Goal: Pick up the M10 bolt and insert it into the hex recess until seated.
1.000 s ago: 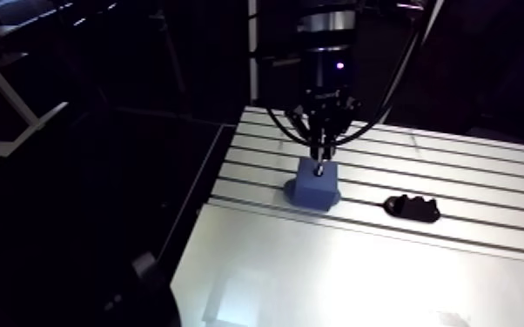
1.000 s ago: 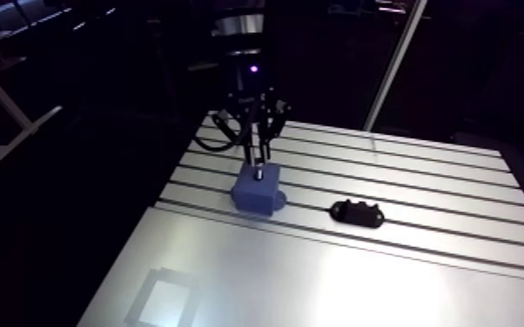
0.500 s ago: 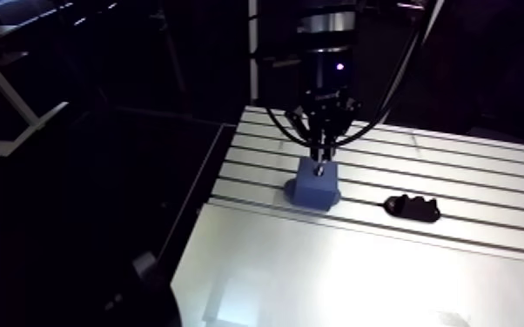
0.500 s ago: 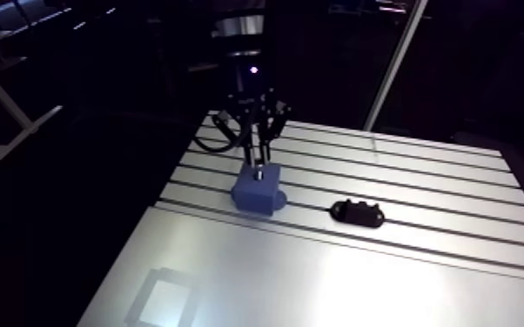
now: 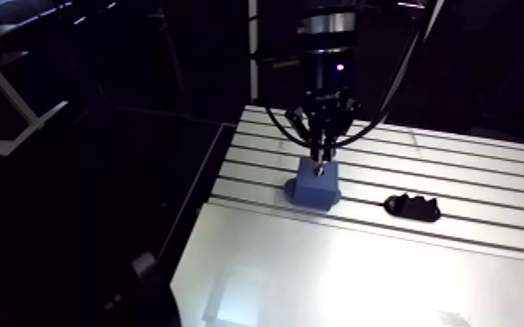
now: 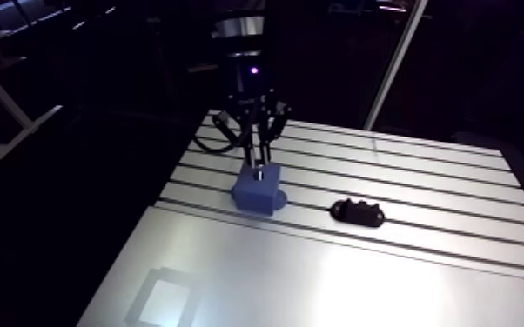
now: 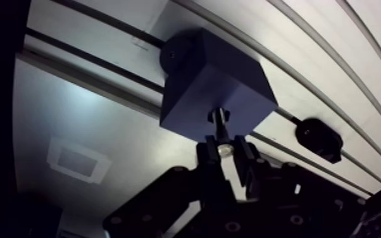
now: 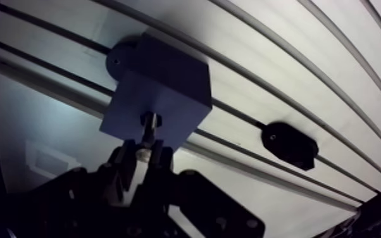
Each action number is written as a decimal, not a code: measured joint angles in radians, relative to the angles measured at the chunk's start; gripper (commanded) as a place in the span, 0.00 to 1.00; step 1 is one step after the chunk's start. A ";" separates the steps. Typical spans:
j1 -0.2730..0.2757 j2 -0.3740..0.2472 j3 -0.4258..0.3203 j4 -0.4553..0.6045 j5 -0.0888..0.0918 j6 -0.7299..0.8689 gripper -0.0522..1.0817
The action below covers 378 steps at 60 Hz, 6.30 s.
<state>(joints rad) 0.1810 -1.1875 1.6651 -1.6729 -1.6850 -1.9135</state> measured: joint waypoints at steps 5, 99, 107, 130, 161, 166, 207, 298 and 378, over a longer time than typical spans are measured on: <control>0.000 0.000 0.001 -0.001 0.000 0.000 1.00; -0.002 -0.012 0.020 -0.057 0.001 -0.053 0.05; -0.001 -0.023 0.019 -0.066 0.002 -0.052 0.05; 0.002 -0.041 0.016 -0.086 0.010 -0.030 0.17; -0.001 -0.128 0.045 -0.118 0.059 0.285 1.00; -0.002 -0.149 0.070 -0.153 0.066 0.306 1.00; -0.012 -0.208 0.215 -0.359 0.065 0.328 1.00; -0.055 -0.167 0.258 -0.390 0.108 0.328 1.00; -0.055 -0.142 0.272 -0.393 0.107 0.324 1.00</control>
<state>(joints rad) 0.1256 -1.3290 1.9370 -2.0656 -1.5777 -1.5895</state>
